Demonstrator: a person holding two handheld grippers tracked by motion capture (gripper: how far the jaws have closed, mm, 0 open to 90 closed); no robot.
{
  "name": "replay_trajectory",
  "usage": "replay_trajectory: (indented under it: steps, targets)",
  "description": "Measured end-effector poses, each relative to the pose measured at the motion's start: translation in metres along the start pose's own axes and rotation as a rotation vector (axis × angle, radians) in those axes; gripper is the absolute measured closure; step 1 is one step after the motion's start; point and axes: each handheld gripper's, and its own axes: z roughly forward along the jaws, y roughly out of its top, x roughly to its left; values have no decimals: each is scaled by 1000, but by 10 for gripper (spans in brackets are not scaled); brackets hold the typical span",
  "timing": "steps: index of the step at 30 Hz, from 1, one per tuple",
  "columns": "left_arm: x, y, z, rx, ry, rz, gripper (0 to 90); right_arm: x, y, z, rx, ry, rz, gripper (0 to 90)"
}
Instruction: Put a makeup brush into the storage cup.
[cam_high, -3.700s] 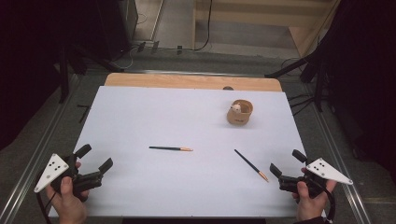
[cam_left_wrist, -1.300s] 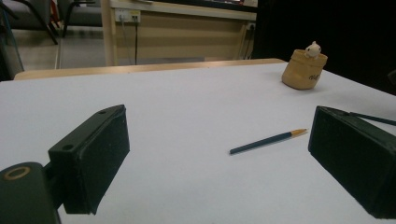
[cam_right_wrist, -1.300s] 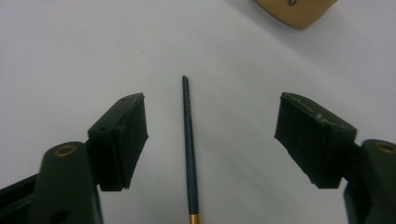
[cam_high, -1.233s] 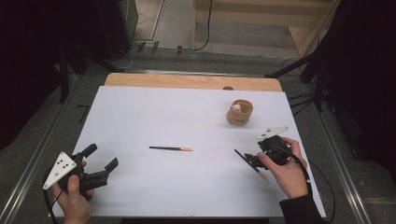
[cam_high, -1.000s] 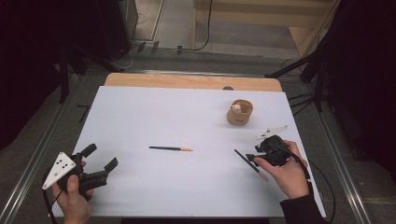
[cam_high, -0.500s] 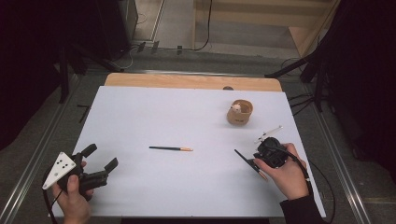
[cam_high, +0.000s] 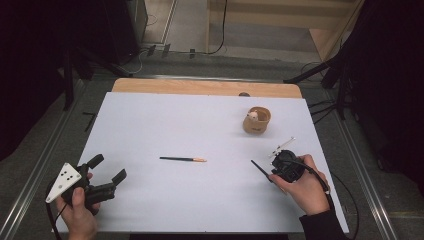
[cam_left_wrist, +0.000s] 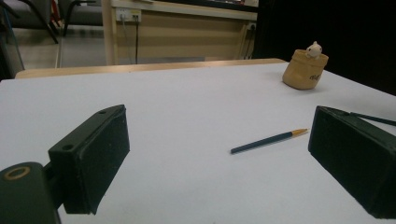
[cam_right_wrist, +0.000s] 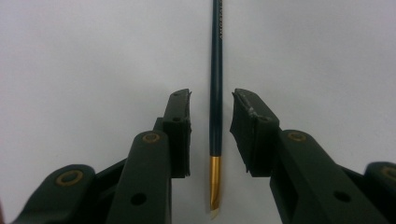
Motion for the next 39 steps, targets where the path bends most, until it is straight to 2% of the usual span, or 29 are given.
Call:
replay_trajectory:
  steps: [12,22,39]
  targets:
    - [0,0,-1,-2,4,-1,58,3,1,9,44,-7,-7,720]
    - [1,0,-1,-1,5,0,58,0,-2,18,81,12,-4,777]
    - [0,1,-2,-1,8,-1,59,-1,-3,19,73,9,1,804]
